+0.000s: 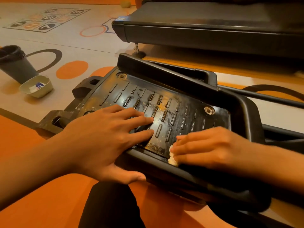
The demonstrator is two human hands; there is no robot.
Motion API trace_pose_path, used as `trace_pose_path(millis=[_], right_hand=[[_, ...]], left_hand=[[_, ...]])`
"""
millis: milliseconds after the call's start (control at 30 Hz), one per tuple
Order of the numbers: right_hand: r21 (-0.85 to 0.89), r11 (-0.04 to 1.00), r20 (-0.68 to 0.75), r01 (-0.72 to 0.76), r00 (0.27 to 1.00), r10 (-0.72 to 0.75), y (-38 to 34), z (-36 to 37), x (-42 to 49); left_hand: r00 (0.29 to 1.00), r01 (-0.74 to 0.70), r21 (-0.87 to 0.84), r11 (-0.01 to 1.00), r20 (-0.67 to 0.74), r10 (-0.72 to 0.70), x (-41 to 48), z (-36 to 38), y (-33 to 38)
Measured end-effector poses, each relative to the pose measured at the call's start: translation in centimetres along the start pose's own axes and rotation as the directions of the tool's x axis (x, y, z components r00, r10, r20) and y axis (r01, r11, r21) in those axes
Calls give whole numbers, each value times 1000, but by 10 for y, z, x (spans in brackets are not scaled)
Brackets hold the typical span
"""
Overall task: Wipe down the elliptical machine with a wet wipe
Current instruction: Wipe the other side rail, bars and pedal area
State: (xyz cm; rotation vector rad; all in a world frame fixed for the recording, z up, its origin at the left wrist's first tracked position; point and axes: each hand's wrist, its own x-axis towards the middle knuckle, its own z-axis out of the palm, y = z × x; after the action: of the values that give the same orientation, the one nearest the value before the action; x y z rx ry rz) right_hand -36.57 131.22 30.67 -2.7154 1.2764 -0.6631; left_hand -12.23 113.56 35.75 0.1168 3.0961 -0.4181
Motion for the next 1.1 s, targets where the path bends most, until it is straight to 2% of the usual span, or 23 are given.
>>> trace_pose_path(millis=[33,133,233,367,467,567,700,767,867,933,1000,1067,1100], right_hand=[[-46,999,5,7,1000,-6,10,-4,-1],[-200,971,-101,-130,989,111,44,-16,3],[-209,955,-203,-212,964,169,39,-9,5],[-115,990,-56,-79,996,73,14,3,-7],[-152,987,12,-45,999,48,32,-7,-8],[-229,963,-59,-140,990,130,57,-16,3],[-104,978,-212,-180,965,155,30,-4,10],[2,996,-171,-93,981,92,6,4,7],[-60,998,-41,34,998,-36,17,0,1],[-166,985,-73,-54,996,42,49,-10,3],[-237,949,-182,-209,969,169,76,-19,11],[-199,923,-277,-329,922,269,78,-16,17],[-164,926,-308,-340,910,279,67,-11,17]], left_hand=[[1000,-4,3,1000,3,4,1,0,0],[1000,-8,4,1000,5,8,0,-1,0],[1000,-3,-1,1000,0,3,0,-1,1],[1000,4,-6,1000,6,-4,1,0,0],[1000,6,-9,1000,17,-6,1,0,1],[1000,3,-10,1000,17,-3,1,-1,1],[1000,2,3,1000,5,-2,0,-2,1],[1000,1,1,1000,7,-1,1,-2,1],[1000,-3,3,1000,17,3,1,-1,1],[1000,-3,5,1000,25,3,1,-1,0],[1000,2,7,1000,29,-3,0,-2,0],[1000,6,7,1000,23,-6,0,-2,1],[1000,8,5,1000,20,-8,-1,-2,1]])
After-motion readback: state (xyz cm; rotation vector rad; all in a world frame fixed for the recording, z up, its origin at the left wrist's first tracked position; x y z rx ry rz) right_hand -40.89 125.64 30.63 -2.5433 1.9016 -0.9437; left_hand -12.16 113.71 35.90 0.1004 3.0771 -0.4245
